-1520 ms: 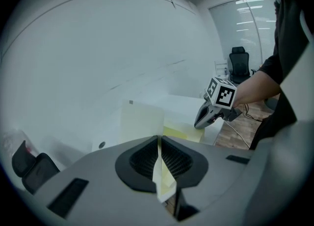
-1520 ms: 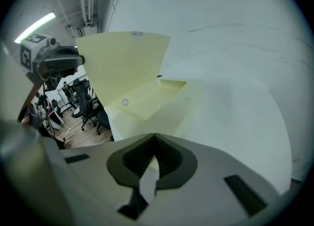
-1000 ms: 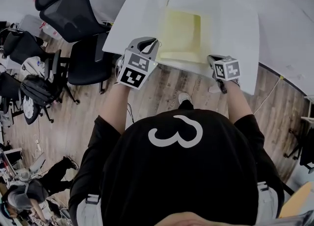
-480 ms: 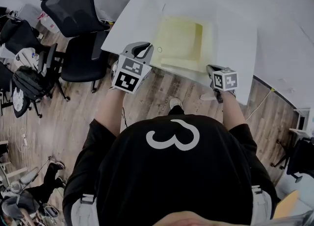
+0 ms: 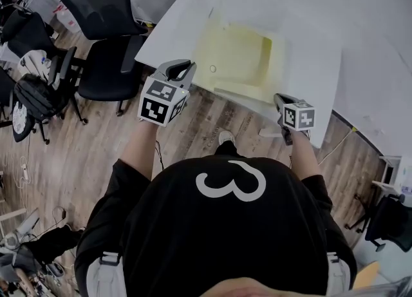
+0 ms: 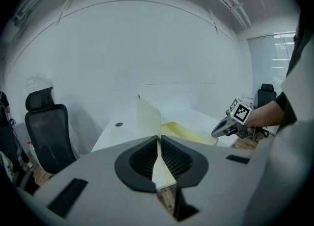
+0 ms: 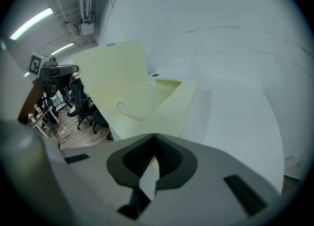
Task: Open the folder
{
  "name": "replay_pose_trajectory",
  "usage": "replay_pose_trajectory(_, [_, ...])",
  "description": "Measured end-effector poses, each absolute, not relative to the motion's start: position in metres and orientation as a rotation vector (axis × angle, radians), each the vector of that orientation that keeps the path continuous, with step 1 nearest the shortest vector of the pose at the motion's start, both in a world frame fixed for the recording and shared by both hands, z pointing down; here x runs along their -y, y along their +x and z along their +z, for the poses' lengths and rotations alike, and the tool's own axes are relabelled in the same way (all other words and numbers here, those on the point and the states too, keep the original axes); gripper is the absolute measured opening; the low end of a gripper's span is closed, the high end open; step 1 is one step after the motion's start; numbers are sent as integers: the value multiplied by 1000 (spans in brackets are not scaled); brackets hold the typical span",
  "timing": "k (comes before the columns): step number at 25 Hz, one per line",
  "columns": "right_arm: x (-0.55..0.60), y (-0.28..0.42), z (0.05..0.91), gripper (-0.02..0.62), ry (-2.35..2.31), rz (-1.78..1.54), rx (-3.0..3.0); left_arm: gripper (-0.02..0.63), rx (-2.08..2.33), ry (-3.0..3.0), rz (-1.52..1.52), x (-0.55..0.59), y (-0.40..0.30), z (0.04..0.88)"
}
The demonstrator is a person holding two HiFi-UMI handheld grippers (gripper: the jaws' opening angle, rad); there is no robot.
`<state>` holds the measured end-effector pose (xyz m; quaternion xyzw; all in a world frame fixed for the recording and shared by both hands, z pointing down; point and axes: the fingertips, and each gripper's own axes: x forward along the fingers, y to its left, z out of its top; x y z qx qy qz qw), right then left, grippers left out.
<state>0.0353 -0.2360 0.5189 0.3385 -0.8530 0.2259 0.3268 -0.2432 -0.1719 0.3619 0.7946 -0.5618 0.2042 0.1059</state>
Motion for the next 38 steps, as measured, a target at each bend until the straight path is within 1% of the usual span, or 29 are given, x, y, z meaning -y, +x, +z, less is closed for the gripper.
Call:
replay_pose_trajectory(4, [238,40,518,25,882,554,2234,25,1655,2298,503,170,-255,366])
replay_pose_trajectory(10, [241,40,520,25,902,589,2277,25,1620,2213,317,171,-273,374])
replay_pose_trajectory(18, [250,43,520,25,907,593,2288,25,1682,2094,298,170,-303,394])
replay_pose_trajectory(30, [253,46,522,25,884,642,2267,25,1653,1832,-2,172,-343,423])
replay_pose_trajectory(38, [250,43,521,25,873,629,2271,25,1673,1738,-74,171,-368,446])
